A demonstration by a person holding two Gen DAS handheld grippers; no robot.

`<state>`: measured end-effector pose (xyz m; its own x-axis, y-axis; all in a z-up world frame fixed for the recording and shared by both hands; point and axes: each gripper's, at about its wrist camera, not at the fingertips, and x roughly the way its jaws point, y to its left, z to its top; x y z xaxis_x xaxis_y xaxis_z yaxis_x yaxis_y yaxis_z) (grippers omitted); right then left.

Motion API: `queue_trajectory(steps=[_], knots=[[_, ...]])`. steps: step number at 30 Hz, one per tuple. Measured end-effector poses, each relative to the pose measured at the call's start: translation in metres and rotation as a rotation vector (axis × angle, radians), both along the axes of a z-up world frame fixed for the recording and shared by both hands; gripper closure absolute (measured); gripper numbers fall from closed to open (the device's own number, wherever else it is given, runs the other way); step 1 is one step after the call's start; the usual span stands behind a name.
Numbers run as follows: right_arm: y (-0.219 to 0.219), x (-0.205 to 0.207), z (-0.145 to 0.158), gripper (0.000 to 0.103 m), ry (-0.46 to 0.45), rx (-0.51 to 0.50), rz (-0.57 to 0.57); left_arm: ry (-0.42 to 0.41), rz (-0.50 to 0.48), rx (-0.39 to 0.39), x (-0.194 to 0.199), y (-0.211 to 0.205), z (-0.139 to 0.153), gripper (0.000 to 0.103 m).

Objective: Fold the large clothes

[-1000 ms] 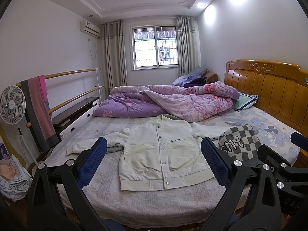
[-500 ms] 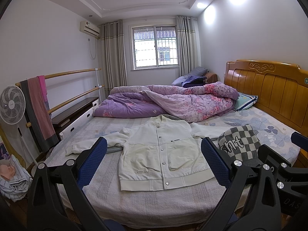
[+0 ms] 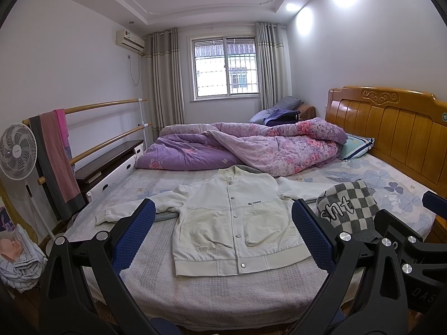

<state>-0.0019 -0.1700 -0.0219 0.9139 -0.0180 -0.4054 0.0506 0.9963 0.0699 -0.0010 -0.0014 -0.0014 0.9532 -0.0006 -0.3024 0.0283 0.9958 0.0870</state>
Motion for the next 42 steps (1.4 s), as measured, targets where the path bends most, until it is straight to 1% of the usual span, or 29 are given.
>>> queue_trajectory(steps=[18, 20, 21, 28, 42], knots=[[-0.006, 0.003, -0.005, 0.008, 0.002, 0.002, 0.001, 0.002, 0.000, -0.002, 0.000, 0.000, 0.000, 0.005], [-0.006, 0.004, -0.005, 0.008, 0.006, 0.002, 0.002, 0.002, -0.001, -0.001, 0.000, 0.000, 0.000, 0.005], [-0.004, 0.001, 0.000, 0.008, 0.006, 0.001, 0.002, 0.003, -0.001, -0.002, 0.000, 0.000, 0.000, 0.005], [-0.004, 0.001, 0.000, 0.008, 0.006, 0.003, 0.003, 0.002, 0.000, -0.001, 0.001, 0.000, 0.000, 0.005], [-0.001, 0.012, -0.004, 0.008, 0.018, 0.014, 0.013, 0.005, 0.001, 0.003, -0.001, -0.001, -0.003, 0.005]])
